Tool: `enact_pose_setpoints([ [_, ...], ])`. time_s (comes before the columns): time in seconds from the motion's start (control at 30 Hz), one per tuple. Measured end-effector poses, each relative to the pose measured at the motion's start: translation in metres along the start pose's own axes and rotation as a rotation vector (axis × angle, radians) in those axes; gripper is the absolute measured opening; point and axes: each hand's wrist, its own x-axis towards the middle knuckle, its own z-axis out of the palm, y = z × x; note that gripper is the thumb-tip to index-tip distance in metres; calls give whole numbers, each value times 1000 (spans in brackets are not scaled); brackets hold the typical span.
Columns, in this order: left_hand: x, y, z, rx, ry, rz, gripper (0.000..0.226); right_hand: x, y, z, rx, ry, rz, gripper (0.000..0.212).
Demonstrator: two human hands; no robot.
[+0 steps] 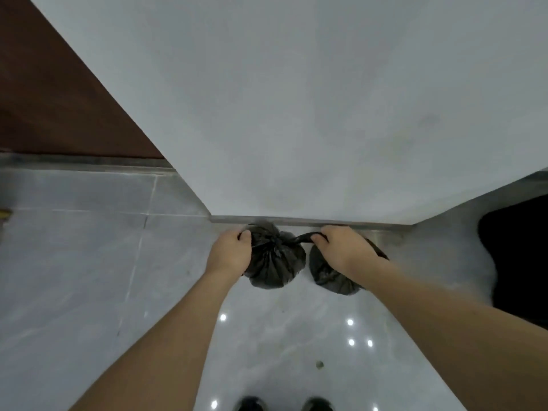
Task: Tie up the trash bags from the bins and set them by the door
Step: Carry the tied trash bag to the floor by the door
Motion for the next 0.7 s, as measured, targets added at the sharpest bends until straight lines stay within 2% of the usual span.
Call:
enact_pose_setpoints([
  [0.2,99,-46,105,73,-39,-10,34,94,62,83,9,18,36,38],
  [0.33,118,-54,128,144,-30,-4,37,114,73,95,31,54,96,35],
  [0.53,87,-22,90,316,-15,-18,41,70,51,51,-11,97,103,39],
  [0.7,9,49,5,639,39,290,38,-11,-8,-43,-28,94,-19,51],
])
